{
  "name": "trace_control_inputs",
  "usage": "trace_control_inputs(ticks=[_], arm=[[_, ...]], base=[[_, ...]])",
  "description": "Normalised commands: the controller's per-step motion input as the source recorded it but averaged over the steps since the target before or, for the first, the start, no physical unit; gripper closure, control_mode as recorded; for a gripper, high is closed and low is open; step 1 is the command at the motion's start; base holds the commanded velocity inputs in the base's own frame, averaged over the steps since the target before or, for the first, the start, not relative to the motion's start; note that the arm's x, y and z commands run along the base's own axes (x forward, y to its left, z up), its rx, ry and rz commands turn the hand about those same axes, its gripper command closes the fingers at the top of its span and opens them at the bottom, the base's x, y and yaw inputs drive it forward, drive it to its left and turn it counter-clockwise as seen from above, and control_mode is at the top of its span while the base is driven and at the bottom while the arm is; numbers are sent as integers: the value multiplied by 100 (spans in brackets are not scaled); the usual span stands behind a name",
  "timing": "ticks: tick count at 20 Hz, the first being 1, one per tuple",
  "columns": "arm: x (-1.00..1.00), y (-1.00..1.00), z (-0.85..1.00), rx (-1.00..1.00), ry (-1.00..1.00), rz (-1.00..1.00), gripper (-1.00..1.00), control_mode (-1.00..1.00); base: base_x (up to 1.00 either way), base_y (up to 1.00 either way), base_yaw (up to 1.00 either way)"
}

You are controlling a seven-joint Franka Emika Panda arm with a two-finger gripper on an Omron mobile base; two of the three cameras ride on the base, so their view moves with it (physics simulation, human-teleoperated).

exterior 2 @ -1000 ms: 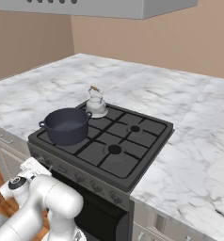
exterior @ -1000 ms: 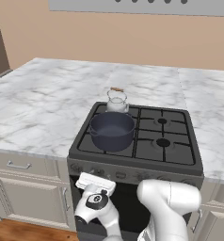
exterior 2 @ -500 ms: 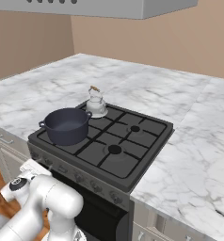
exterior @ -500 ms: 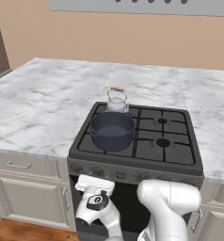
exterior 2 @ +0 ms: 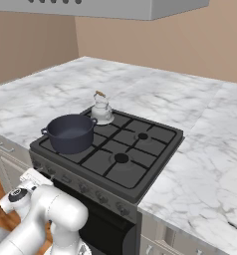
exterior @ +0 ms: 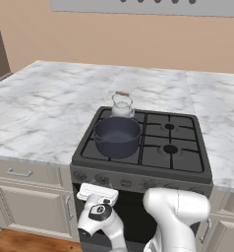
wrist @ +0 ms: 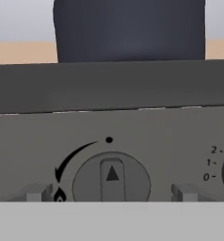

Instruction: Pick the kettle from the cabinet and place it on a stove burner. Then pick the pot from the counter and place it on another stove burner. Finally, turn both burners on.

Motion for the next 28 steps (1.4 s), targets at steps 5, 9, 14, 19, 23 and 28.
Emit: trace_control_inputs(ticks=[5,9,14,19,23,28], arm=[[0,0,0,0,0,-3,-100,-100],[5,0,0,0,0,-2,-100,-100],[7,0,0,0,0,-2,-100,-100],[11,0,0,0,0,0,-100,-100],[7,0,0,0,0,0,-100,-100],[11,0,0,0,0,0,100,-100]], base=[[0,0,0],[0,0,0],[0,0,0],[0,0,0],[0,0,0],[0,0,0]])
